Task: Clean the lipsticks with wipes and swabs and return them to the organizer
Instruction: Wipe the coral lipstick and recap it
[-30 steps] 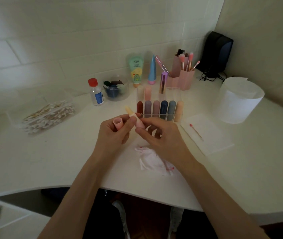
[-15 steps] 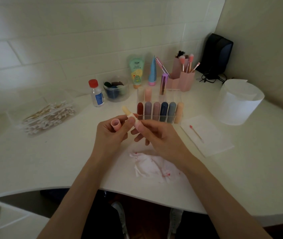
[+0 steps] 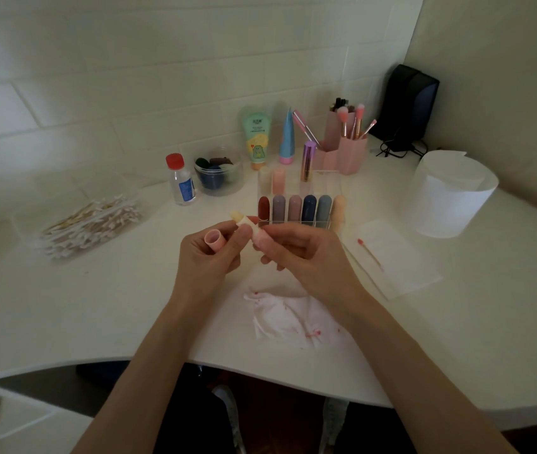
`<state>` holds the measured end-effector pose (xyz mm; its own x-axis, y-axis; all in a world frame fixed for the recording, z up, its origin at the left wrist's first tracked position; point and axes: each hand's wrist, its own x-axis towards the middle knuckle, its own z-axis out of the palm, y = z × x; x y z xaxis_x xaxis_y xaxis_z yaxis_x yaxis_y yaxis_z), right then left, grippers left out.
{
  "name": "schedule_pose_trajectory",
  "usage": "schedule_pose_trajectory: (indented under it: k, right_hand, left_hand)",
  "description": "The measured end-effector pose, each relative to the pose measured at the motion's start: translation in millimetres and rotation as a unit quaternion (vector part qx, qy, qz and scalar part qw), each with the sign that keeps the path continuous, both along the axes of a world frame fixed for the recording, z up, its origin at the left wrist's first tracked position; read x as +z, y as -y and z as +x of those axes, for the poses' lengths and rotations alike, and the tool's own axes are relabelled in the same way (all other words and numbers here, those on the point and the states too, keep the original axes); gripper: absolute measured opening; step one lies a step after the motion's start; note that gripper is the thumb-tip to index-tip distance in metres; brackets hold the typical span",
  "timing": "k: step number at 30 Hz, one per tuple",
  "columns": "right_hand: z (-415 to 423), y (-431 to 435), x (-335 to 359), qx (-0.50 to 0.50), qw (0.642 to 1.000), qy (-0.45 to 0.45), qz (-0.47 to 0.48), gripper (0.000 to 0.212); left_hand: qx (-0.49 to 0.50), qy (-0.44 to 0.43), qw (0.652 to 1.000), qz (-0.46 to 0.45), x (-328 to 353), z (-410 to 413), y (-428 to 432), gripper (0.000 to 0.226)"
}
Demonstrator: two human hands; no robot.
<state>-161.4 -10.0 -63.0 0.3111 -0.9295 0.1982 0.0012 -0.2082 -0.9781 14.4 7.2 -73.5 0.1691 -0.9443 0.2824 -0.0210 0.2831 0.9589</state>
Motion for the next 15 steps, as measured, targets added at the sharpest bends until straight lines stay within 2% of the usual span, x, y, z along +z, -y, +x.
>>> schedule_pose_trajectory:
  k: [2,5,8,11,15]
  right_hand:
    - [-2,1,-2,-0.019,1.000,0.019,0.000,0.029]
    - [-2,1,-4,-0.046,0.998,0.001,-0.037,0.027]
    - [2,0,-7,-0.076,0.991,-0.033,-0.103,0.026]
    - [5,0,-11,-0.097,0.981,-0.063,-0.155,0.027]
    - [5,0,-14,-0.099,0.979,-0.057,-0.171,0.027]
  left_hand:
    - [-0.001,-0.005,1.000,0.002,0,-1,0,0.031]
    - [0.012,-0.001,1.000,-0.003,1,0,1,0.028]
    - [0.017,0.009,1.000,-0.003,3,-1,2,0.007]
    - [0.023,0.009,1.000,0.000,2,-2,4,0.038]
    - [0.011,0.009,1.000,-0.002,3,-2,3,0.030]
